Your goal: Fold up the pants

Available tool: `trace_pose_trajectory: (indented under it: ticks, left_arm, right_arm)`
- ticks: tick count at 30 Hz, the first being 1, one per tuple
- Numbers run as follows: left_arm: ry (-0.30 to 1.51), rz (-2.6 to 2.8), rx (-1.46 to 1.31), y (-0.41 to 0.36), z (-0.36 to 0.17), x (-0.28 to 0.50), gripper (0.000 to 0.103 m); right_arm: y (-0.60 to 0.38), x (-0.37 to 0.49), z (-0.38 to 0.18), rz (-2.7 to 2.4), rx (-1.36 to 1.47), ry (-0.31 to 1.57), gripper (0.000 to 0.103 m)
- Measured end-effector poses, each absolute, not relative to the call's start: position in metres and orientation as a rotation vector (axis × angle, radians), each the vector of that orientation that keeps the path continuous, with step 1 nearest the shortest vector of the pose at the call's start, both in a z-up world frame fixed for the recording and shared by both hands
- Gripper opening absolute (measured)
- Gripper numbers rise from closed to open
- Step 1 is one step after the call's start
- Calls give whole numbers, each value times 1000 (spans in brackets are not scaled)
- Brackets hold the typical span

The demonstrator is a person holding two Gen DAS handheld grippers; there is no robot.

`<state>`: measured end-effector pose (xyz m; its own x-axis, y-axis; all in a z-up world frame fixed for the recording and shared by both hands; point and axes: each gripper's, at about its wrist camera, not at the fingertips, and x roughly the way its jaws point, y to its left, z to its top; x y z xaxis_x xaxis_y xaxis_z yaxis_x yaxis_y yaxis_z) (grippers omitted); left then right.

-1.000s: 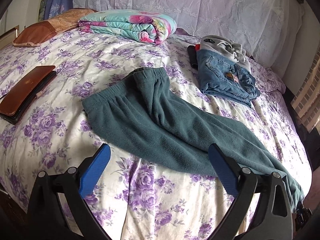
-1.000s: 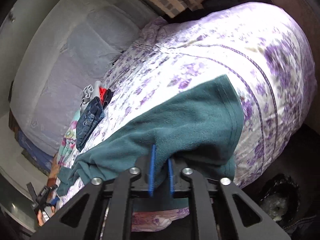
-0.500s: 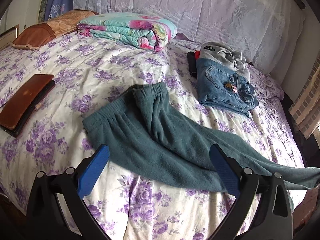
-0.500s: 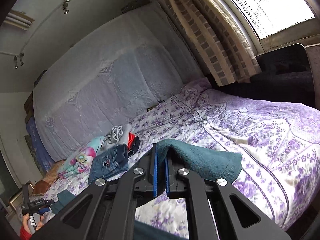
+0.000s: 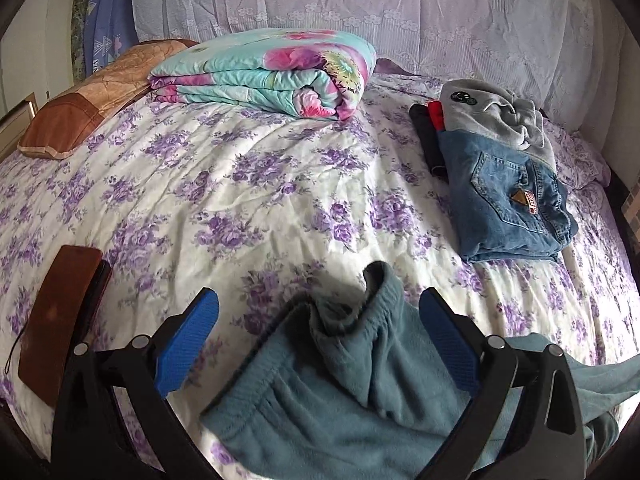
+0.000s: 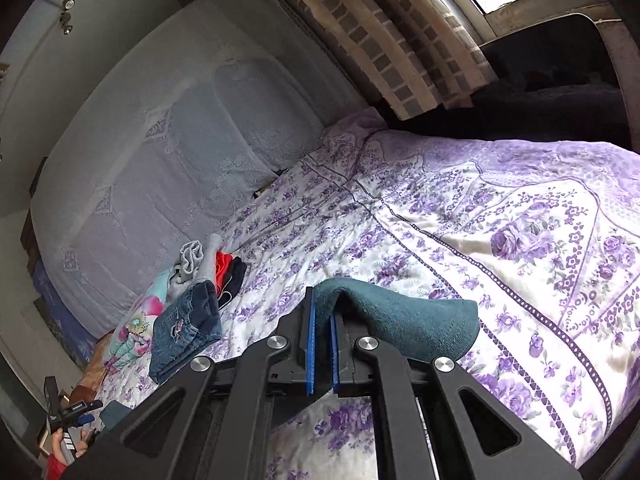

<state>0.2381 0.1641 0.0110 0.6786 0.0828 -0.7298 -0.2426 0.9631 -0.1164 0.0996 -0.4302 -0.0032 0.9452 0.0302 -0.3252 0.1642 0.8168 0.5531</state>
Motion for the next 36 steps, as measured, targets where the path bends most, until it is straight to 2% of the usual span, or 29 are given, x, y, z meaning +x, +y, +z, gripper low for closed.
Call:
trace_pose_trajectory:
  ticks: [4, 6, 8, 10, 12, 14, 17, 23, 27, 30, 32, 33, 34, 35, 36]
  left_arm:
    - [838, 113, -192, 161, 4, 262, 98]
    - [815, 88, -135, 150, 5, 263, 86]
    - [802, 87, 5, 132, 6, 264, 68]
    - [809, 69, 138, 115, 1, 265, 60]
    - [843, 18, 209, 105, -8, 265, 45]
    - [864, -25, 228, 102, -14, 263, 22]
    - [847, -51, 199, 107, -14, 257, 14]
    - [693, -21, -120, 152, 28, 237, 10]
    - [560, 21, -342, 191, 65, 233, 10]
    - [594, 62, -360, 196, 63, 261, 10]
    - [686, 139, -352, 199, 37, 293, 10]
    - [746, 169, -359, 201, 20, 309, 10]
    - [802, 194, -376, 205, 1, 323, 11]
    - [849, 212, -409, 209, -18, 333, 13]
    - [877, 229, -430, 211, -32, 340, 15]
  right_arm:
    - [-432, 106, -11, -71, 645, 358, 6]
    - [-430, 109, -12, -72, 635, 370, 6]
    - [-428, 111, -13, -72, 625, 381, 6]
    - [-429, 113, -15, -72, 629, 386, 6]
    - [-430, 114, -16, -74, 634, 386, 6]
    - [-431, 113, -16, -76, 632, 385, 6]
    - [-432, 112, -16, -78, 625, 384, 6]
    - [-438, 110, -3, -86, 609, 338, 6]
    - [-434, 143, 18, -88, 538, 334, 6]
    - [-428, 197, 18, -106, 486, 417, 8]
    - [-423, 245, 5, -105, 462, 544, 10]
    - [-419, 269, -4, -107, 446, 612, 17]
    - [-415, 291, -15, -116, 416, 680, 40]
    - [-410, 309, -24, -128, 374, 730, 49]
    - [-405, 321, -29, -143, 337, 756, 53]
